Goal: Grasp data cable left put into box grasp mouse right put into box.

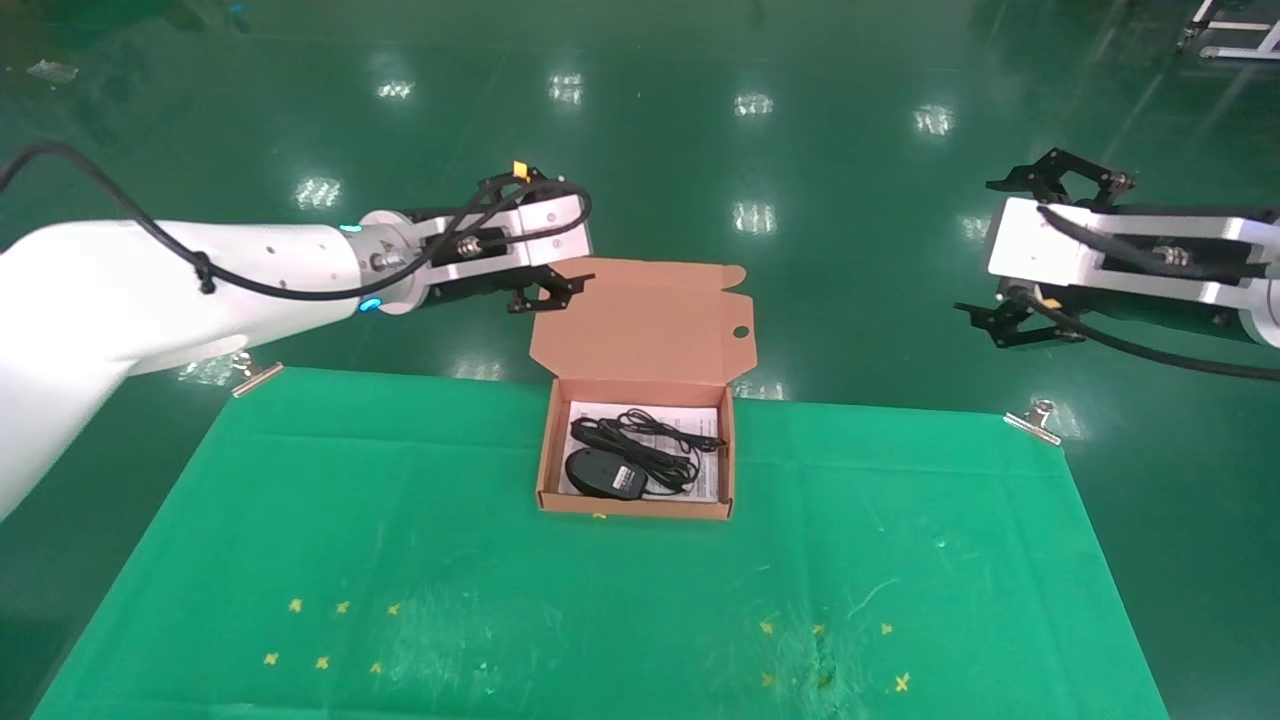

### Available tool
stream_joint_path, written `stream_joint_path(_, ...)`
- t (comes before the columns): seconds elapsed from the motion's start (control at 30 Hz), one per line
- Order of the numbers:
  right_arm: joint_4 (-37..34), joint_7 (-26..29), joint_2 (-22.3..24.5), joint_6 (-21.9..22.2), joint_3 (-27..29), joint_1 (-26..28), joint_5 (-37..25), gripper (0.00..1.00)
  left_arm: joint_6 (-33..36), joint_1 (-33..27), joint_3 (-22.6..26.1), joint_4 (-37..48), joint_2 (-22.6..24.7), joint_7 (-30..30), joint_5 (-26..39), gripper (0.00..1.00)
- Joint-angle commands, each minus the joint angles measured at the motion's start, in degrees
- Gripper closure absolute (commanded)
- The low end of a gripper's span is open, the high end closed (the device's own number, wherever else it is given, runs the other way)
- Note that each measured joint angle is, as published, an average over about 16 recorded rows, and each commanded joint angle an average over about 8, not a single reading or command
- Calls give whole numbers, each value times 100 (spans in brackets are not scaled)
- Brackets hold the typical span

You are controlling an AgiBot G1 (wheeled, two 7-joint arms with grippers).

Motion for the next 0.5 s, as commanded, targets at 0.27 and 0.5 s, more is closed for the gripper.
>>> stream_joint_path(0.27, -21, -194, -21, -631, 658, -504, 685, 0, 705, 449, -572, -461, -481, -265, -588, 0)
stream_joint_path(0.5, -69, -338, -50, -1186, 1312, -1037, 1391, 0, 1349, 876, -1077, -855, -883, -485, -1113, 0)
